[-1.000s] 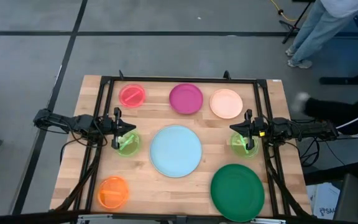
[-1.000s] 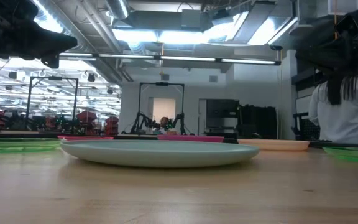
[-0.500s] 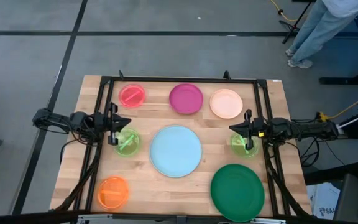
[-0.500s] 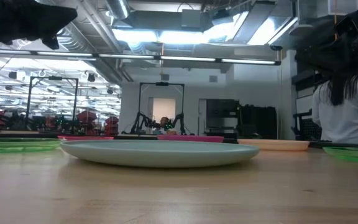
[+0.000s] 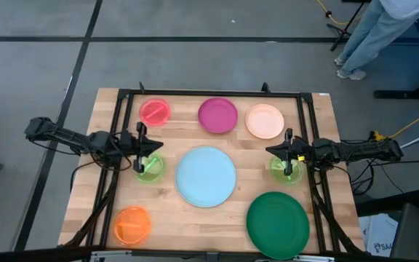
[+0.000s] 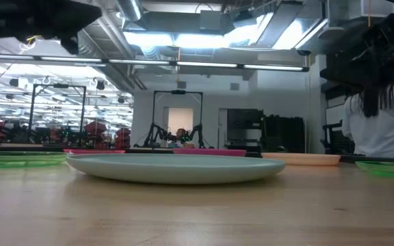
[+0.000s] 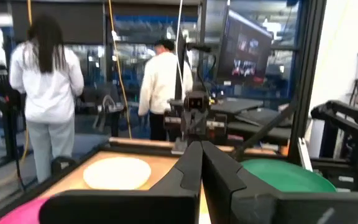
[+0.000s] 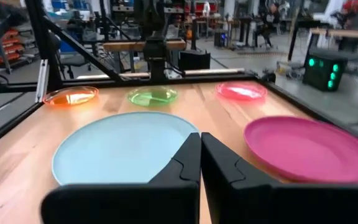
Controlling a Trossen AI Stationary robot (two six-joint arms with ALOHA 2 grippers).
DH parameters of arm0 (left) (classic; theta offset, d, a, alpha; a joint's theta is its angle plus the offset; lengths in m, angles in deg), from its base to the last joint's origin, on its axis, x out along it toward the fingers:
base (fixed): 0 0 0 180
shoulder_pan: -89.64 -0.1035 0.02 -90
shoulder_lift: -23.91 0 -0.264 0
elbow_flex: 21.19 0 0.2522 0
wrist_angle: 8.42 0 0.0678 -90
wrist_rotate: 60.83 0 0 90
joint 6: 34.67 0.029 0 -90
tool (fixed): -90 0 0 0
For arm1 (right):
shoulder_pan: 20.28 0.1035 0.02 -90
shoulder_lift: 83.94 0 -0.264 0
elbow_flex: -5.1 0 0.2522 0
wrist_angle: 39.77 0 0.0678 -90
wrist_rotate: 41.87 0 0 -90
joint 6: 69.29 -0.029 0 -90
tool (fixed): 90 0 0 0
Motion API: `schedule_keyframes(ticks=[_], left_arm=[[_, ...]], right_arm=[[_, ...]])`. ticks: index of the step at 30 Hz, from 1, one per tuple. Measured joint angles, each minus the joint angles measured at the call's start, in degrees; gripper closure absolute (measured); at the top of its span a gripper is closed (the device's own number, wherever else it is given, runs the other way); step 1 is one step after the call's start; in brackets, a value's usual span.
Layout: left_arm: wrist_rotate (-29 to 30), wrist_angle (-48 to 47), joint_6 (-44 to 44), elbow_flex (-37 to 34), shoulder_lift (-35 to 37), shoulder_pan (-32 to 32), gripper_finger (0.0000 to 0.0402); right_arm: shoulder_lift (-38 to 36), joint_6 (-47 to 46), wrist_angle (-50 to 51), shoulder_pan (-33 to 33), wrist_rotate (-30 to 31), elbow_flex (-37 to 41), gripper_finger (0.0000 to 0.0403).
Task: Stack plastic plates
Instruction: Stack the dark green plate on top of the blue plate
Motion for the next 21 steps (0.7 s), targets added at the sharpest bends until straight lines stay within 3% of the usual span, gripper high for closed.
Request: schedule_keyframes(ticks=[6,13,21], left_arm=[[-1.01,-0.21,-2.00,9.41,-13.33,0.85,0.0400],[-7.99,-0.21,-3.69,20.53,-28.29,1.85,0.0399],[-1.25,-0.29,-3.62,30.61,-43.07,3.16,0.0400]], right_arm=[[2.14,1.54,-2.98,0.00,-0.02,-1.26,0.0398],[5.21,1.13,-3.40,0.04,-1.27,-3.88,0.0398],[10.74,2.71,-6.07,0.04,-1.97,-5.99,0.0398]])
